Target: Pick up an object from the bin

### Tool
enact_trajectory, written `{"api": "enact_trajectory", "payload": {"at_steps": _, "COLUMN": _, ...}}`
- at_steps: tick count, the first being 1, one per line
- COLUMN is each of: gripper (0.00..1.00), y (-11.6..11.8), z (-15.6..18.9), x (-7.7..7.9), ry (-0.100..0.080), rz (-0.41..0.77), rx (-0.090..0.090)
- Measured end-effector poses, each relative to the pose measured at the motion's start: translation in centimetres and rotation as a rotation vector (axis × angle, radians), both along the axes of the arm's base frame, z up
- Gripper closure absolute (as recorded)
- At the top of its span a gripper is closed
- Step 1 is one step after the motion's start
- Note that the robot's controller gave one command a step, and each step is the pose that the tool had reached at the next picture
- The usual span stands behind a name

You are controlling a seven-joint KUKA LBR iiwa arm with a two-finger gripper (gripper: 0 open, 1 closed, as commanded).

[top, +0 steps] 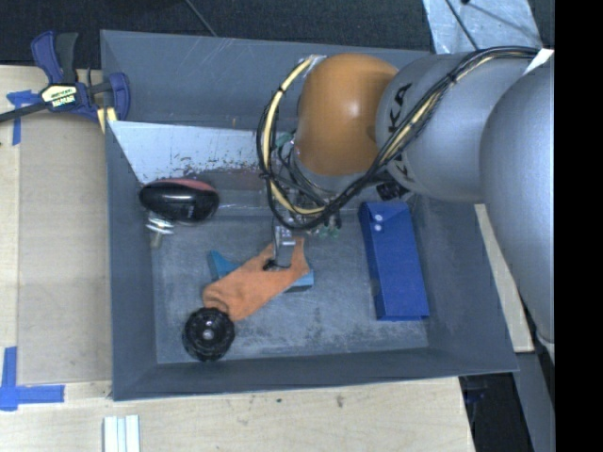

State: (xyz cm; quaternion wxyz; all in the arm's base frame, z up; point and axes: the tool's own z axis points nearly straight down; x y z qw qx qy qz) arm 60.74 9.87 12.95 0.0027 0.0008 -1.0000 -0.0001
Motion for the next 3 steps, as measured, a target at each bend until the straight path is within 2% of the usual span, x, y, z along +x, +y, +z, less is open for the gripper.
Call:
{"api": "enact_trajectory", "payload": {"at_steps": 1, "gripper": 0.0, "y": 0.0, "z": 0.5, "x": 0.2, "ry": -0.008, "rz": -0.001, "rx": 0.001}}
{"api": "enact_trajectory", "payload": {"at_steps": 2, "gripper": 1.0, "y": -1.7, "z": -3.9, "x": -2.2, "ry": -0.003, "rz": 0.199, "rx": 0.011}}
{"api": "enact_trajectory", "payload": {"at_steps": 3, "gripper": 1.0, "y": -1.7, "z": -3.9, "x": -2.2, "ry": -0.003, "rz": 0.198, "rx": 0.011}}
